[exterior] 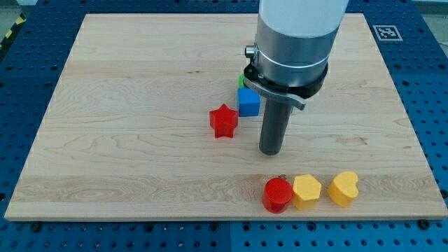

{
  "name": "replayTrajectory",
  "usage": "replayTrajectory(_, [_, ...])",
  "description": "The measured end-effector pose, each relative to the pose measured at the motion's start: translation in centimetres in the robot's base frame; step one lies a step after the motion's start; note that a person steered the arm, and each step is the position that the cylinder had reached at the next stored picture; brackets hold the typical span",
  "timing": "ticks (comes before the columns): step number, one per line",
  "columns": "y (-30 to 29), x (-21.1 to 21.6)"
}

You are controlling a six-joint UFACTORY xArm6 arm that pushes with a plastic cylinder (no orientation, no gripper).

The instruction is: Push the red star closer to the red circle

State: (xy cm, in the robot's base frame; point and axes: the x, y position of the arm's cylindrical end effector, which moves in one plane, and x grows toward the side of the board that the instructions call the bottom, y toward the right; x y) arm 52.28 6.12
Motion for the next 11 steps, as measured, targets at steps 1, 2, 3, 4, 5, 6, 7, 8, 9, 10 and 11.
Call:
replayTrajectory(1, [0.1, -1.9])
replayTrajectory(2, [-2.9, -4.6])
replayTrajectory(3, [-4.0, -6.1])
replayTrajectory(4, [-7.0, -6.1])
replayTrajectory(5, [-11.6, -6.1])
replayTrajectory(6, [-13.2, -8.1])
replayTrajectory(7, [-13.4, -8.6])
replayTrajectory(8, [-13.9, -8.6])
replayTrajectory(9, [-14.1, -8.0])
replayTrajectory(10, [-13.4, -4.7])
replayTrajectory(11, [-13.3, -3.8])
